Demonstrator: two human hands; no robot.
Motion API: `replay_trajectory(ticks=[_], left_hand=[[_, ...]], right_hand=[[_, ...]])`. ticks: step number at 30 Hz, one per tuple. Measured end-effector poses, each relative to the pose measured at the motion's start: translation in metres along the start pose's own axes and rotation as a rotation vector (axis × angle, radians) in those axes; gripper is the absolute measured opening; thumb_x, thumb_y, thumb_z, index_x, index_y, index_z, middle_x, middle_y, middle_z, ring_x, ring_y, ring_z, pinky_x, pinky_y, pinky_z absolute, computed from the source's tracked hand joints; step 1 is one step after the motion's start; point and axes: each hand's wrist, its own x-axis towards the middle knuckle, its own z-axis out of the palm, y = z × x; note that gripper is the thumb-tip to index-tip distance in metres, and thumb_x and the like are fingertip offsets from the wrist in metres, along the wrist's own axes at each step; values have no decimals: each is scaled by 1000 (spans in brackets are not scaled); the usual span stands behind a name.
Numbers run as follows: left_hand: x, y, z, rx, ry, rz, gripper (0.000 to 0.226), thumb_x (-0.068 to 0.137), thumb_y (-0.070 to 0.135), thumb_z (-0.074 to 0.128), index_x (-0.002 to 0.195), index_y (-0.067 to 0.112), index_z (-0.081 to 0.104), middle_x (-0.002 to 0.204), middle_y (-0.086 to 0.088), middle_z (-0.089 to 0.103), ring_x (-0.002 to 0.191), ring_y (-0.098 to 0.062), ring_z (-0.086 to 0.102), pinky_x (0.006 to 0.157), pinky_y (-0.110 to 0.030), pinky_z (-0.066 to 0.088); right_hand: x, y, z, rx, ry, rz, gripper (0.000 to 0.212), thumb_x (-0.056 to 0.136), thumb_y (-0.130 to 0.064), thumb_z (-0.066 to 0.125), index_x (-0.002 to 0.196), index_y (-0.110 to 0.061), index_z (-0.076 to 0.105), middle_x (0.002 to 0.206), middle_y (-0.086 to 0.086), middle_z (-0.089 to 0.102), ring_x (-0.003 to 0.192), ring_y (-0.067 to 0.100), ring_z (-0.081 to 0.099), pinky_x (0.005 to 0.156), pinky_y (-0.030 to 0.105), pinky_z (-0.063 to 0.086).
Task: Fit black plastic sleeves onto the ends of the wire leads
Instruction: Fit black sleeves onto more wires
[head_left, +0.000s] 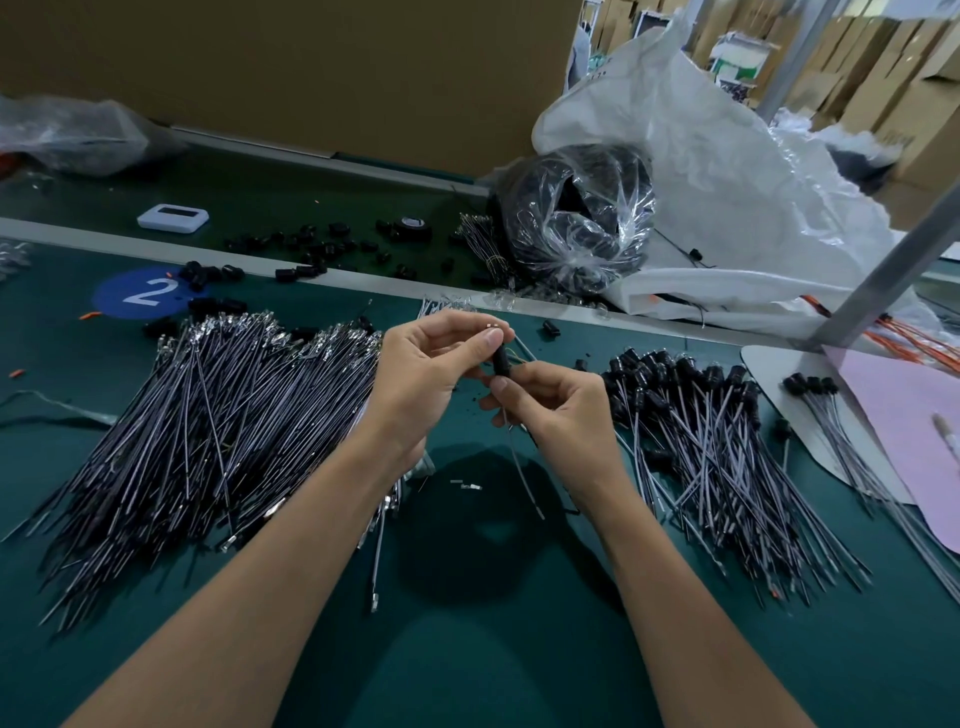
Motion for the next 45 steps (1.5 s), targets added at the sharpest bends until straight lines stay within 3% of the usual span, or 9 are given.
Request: replay_trajectory(ticks=[6, 12, 17, 23, 28, 33, 39, 42, 45], left_hand=[[0, -2, 1, -3, 54, -21, 5, 84, 1, 70, 83, 5, 73, 85, -10, 75, 79, -20, 70, 70, -26, 55], [-2, -1, 5, -76, 44, -72, 6, 86, 1, 67, 86, 2, 73, 82, -8, 74, 73, -19, 68, 61, -27, 53], [-2, 1, 4, -48, 91, -98, 6, 84, -1, 69, 83, 4, 74, 79, -5, 75, 64, -17, 69, 50, -23, 54], [-3, 3, 1, -34, 25, -111, 14, 84, 1, 70, 79, 12, 77, 87, -6, 76, 69, -17, 70, 53, -24, 55], [-4, 1, 4, -17, -5, -1, 11, 84, 0, 69, 83, 9, 76, 85, -5, 77, 72, -14, 71, 59, -22, 55], [-4, -2, 5, 1, 23, 4, 9, 84, 2, 70, 85, 9, 76, 86, -5, 77, 75, -15, 70, 66, -23, 54], [-4, -3, 4, -39, -18, -19, 6, 82, 7, 72, 84, 11, 77, 89, -9, 76, 80, -18, 70, 70, -28, 54], [-4, -2, 4, -69, -60, -35, 23, 71, 16, 76, 93, 11, 75, 93, -10, 76, 84, -16, 71, 71, -22, 55], [-4, -3, 3, -24, -133, -65, 37, 67, 11, 78, 103, 6, 72, 96, -11, 76, 88, -16, 72, 75, -22, 55]], right_hand=[[0, 3, 0, -43, 47, -7, 9, 87, -6, 70, 86, -13, 76, 72, 2, 75, 57, 8, 65, 59, 17, 49], [1, 3, 1, -29, 61, -23, 8, 87, -4, 70, 87, -10, 76, 77, 5, 76, 65, 15, 69, 62, 23, 53], [0, 4, 0, -123, 81, -52, 11, 86, -2, 70, 87, -11, 77, 71, 0, 73, 54, 7, 63, 57, 19, 50], [1, 5, -1, -121, 92, -53, 8, 85, 0, 70, 87, -5, 77, 68, 0, 72, 53, 6, 62, 57, 16, 47], [3, 5, -2, -21, 109, -32, 11, 85, 2, 69, 88, -6, 76, 75, 6, 75, 66, 16, 71, 61, 20, 52], [2, 6, 2, -32, 84, -45, 14, 85, 2, 69, 86, -10, 75, 77, 11, 75, 68, 28, 71, 61, 24, 54], [1, 6, -1, -58, 102, -57, 8, 85, 1, 70, 89, -2, 76, 76, 11, 75, 67, 25, 71, 63, 25, 55], [1, 5, -2, -47, 110, -56, 7, 86, 0, 69, 89, 1, 76, 76, 10, 75, 65, 19, 70, 63, 23, 54], [2, 5, -4, -35, 131, -56, 8, 88, -1, 67, 87, 3, 74, 70, 10, 73, 57, 14, 65, 60, 23, 52]])
